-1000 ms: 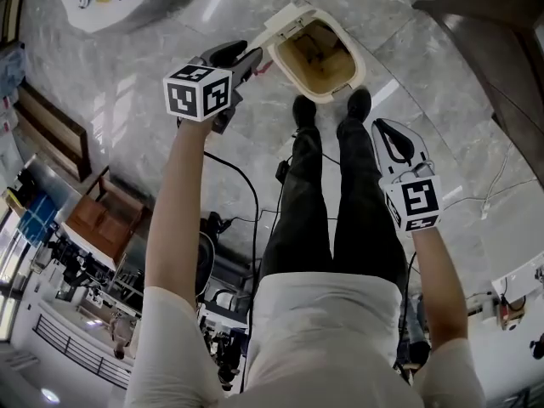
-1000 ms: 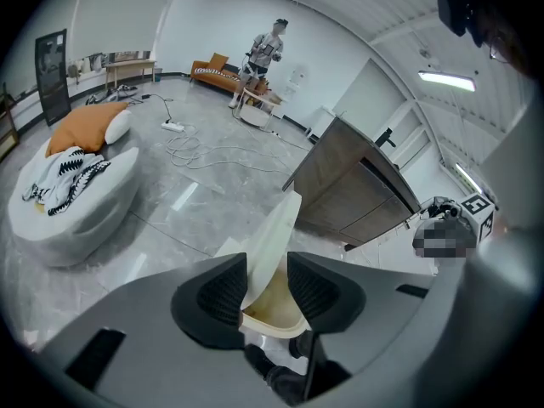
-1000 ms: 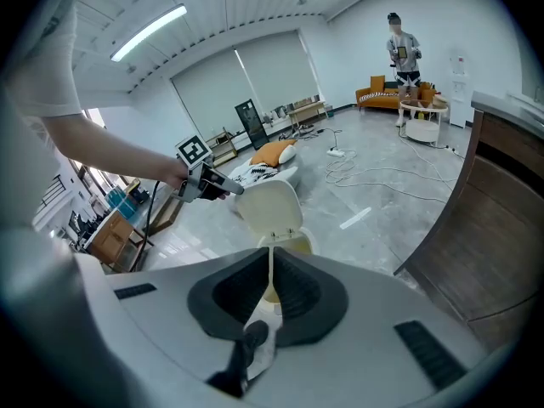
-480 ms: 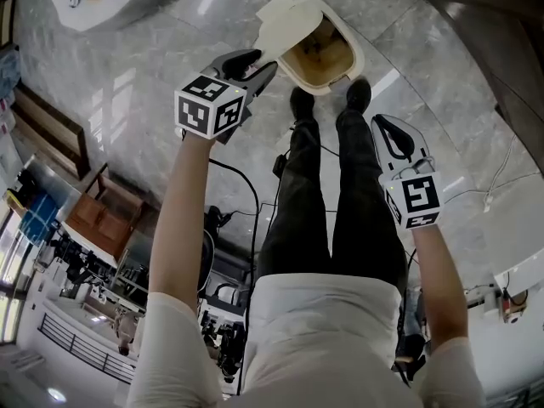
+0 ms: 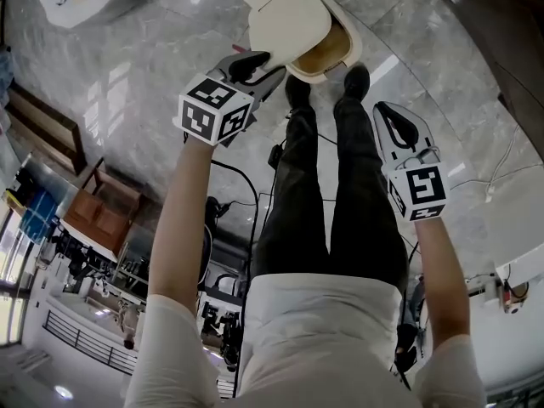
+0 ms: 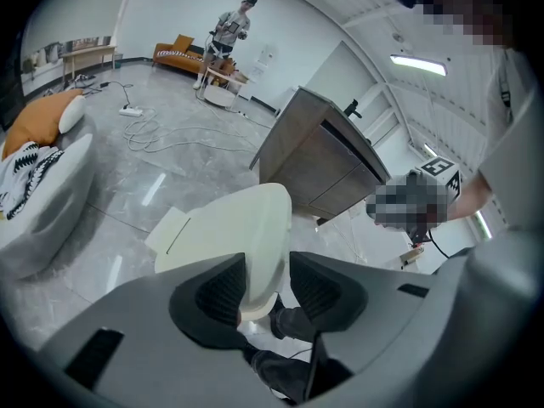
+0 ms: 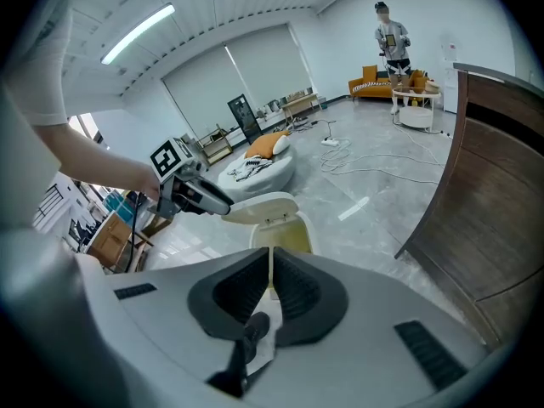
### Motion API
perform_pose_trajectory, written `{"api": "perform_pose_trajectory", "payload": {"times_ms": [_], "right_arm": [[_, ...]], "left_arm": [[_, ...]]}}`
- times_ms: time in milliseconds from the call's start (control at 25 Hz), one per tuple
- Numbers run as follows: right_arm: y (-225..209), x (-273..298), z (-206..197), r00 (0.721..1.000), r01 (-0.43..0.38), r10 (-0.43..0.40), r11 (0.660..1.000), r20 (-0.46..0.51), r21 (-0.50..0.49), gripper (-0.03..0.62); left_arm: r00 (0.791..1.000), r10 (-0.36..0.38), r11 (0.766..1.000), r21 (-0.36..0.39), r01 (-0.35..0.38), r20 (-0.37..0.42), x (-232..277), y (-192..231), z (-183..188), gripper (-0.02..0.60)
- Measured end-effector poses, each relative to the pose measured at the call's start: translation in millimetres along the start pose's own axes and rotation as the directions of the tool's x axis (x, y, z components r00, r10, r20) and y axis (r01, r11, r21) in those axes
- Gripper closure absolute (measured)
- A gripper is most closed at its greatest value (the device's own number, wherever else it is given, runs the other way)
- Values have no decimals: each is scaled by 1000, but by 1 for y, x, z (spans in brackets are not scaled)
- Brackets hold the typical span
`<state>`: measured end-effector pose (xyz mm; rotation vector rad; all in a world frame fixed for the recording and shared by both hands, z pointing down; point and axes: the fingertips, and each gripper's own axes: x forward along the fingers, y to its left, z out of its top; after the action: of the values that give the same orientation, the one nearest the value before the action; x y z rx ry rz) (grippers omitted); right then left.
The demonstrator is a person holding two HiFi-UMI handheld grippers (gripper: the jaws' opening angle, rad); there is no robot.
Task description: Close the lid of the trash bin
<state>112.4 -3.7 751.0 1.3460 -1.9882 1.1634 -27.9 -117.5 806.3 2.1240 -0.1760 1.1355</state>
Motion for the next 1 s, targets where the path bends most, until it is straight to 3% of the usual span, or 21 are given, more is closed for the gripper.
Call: {"api": "perform_pose_trajectory", "payload": {"times_ms": [400, 1000], "right_arm": [[-8, 6, -13, 1000, 10, -9, 1000, -9, 29, 560], [-10, 26, -47, 998, 5, -2, 999, -55, 52, 560]], "left_arm": [[996, -42, 998, 35, 45, -81, 33, -22, -31, 419], [991, -73, 997, -6, 72, -112, 82, -32, -69, 419]]}}
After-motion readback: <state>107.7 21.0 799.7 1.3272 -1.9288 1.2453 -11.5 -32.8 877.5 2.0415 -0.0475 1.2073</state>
